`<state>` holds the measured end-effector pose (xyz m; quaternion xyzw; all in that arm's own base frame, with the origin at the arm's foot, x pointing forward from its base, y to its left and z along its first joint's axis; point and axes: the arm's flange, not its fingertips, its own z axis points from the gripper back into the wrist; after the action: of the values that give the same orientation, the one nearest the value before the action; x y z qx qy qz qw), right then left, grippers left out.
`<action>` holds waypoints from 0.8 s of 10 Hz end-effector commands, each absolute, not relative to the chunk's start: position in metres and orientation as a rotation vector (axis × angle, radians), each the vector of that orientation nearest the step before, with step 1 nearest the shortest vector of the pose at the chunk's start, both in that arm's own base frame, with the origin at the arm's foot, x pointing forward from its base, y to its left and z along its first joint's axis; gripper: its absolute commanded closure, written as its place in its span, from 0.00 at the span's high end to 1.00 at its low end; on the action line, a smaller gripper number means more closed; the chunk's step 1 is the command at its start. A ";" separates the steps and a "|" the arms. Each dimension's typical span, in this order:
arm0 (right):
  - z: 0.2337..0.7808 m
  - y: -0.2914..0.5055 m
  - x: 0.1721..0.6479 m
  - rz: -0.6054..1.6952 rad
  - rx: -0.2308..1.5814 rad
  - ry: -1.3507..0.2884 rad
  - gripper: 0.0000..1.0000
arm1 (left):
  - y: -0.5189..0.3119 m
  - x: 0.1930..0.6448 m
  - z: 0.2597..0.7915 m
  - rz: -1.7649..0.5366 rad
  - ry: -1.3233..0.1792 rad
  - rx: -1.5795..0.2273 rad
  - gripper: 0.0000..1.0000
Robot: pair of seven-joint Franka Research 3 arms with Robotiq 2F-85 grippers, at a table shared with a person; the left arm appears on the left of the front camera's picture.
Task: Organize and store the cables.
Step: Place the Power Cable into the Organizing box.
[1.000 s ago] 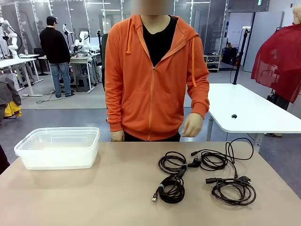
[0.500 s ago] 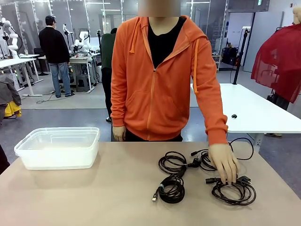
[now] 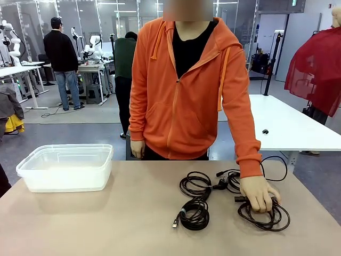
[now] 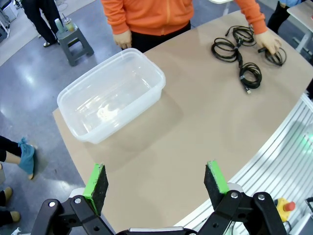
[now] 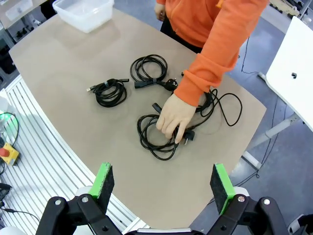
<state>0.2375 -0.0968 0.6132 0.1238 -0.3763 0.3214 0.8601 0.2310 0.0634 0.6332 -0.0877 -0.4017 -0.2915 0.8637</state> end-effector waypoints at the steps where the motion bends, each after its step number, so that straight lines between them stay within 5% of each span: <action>1: 0.614 -0.097 0.237 0.675 0.260 -0.792 1.00 | 0.063 0.231 0.632 -0.612 -0.840 -0.184 1.00; 8: 0.614 -0.097 0.237 0.675 0.260 -0.792 1.00 | 0.063 0.231 0.632 -0.612 -0.840 -0.184 1.00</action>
<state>0.2375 -0.0968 0.6132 0.1238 -0.3763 0.3214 0.8601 0.2311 0.0634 0.6332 -0.0877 -0.4017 -0.2915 0.8637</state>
